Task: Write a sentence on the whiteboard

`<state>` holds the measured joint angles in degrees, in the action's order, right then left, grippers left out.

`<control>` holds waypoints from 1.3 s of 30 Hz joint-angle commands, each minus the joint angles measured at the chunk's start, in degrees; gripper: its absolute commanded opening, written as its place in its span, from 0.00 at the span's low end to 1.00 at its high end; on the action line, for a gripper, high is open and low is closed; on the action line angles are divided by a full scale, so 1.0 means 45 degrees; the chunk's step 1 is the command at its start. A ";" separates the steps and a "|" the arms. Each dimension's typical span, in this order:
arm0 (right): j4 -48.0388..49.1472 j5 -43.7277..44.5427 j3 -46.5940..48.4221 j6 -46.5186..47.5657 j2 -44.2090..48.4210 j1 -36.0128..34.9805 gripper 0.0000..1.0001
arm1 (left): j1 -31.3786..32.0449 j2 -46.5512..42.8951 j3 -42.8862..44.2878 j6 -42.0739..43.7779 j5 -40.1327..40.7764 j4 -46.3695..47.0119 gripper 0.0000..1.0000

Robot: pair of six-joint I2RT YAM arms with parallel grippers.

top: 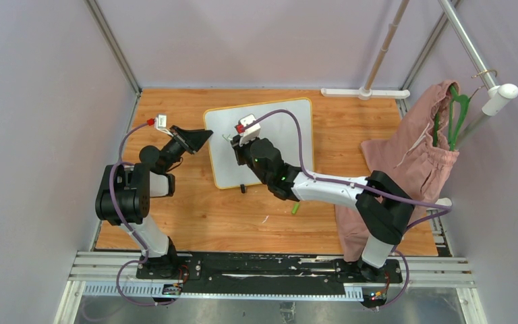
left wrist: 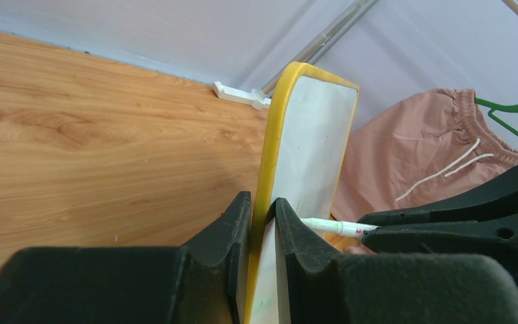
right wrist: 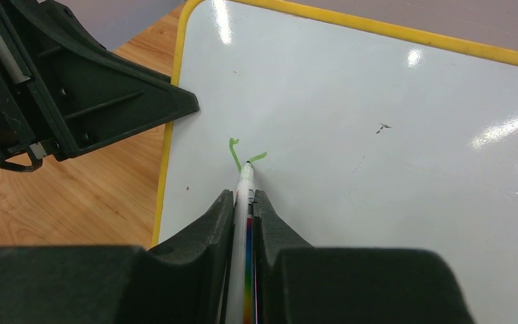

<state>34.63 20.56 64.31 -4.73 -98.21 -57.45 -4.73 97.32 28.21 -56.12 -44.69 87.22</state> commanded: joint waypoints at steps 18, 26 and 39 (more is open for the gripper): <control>-0.0118 0.0268 -0.1082 -0.0297 0.0231 -0.0228 0.00 | 0.0197 -0.0220 -0.0096 0.0088 -0.0274 0.0472 0.00; -0.0035 0.0447 -0.1567 -0.0446 0.0443 -0.0314 0.00 | 0.0243 -0.0276 -0.0116 0.0088 -0.0266 0.0476 0.00; -0.0032 0.0257 -0.1436 -0.0649 0.0879 -0.0417 0.00 | 0.0282 -0.0276 -0.0135 0.0102 -0.0285 0.0473 0.00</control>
<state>35.16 19.94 58.39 -6.52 -96.88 -58.87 -4.62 97.32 28.21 -56.12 -44.47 87.18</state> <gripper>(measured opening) 0.170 0.207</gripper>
